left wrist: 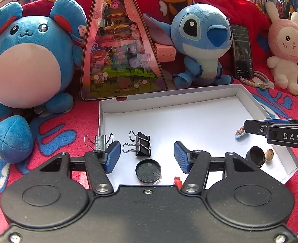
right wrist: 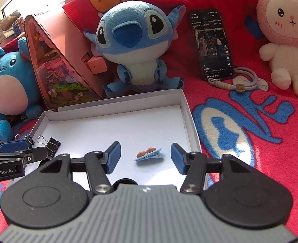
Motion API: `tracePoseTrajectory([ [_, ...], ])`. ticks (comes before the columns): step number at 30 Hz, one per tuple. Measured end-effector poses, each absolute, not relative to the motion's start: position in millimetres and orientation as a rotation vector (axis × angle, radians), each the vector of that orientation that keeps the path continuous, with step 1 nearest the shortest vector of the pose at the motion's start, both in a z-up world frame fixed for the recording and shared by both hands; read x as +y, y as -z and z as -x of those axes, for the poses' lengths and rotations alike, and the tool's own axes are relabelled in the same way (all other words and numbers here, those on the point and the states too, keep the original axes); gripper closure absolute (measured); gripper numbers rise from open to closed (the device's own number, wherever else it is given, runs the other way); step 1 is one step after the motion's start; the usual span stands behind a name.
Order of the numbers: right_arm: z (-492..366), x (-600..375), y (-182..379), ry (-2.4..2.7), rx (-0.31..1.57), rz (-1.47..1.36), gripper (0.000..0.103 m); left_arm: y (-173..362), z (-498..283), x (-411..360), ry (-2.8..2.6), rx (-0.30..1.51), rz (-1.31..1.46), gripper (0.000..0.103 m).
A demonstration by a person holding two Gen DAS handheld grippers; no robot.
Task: Organize rigid objects
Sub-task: 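Lower the binder clip and hair clip into the tray and open both tools, then withdraw both tools from the tray toward the blue hair clip and nut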
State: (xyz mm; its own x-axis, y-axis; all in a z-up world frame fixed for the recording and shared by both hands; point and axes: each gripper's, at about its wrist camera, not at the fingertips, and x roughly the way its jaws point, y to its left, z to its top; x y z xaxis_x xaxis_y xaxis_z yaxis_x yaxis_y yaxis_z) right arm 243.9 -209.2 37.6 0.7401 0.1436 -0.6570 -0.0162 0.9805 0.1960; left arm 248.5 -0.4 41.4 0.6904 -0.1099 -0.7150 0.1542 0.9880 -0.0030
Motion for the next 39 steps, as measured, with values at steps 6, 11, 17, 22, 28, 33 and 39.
tracePoseTrajectory([
  [6, -225.7, -207.6, -45.7, -0.101, 0.690, -0.142, 0.023, -56.9, -224.3, -5.5, 0.191, 0.751, -0.082, 0.023],
  [11, -206.9, -207.6, -51.5, -0.124, 0.656, -0.113, 0.017, -66.4, -201.0, -9.1, 0.223, 0.725, -0.086, 0.019],
  [17, -184.5, -207.6, -59.3, -0.155, 0.625, -0.081, 0.014, -73.0, -171.8, -13.8, 0.258, 0.697, -0.103, 0.018],
  [22, -164.1, -208.4, -62.9, -0.175, 0.597, -0.060, 0.011, -72.1, -148.7, -16.9, 0.282, 0.693, -0.110, 0.017],
  [28, -141.5, -209.9, -65.5, -0.196, 0.569, -0.051, 0.010, -67.6, -127.1, -14.0, 0.306, 0.708, -0.077, 0.017],
  [33, -126.1, -210.1, -64.6, -0.217, 0.558, -0.047, 0.008, -60.8, -109.3, -12.1, 0.319, 0.718, -0.076, 0.017],
  [39, -107.6, -207.3, -60.6, -0.231, 0.542, -0.026, 0.004, -53.0, -90.2, -14.3, 0.329, 0.729, -0.081, 0.017],
])
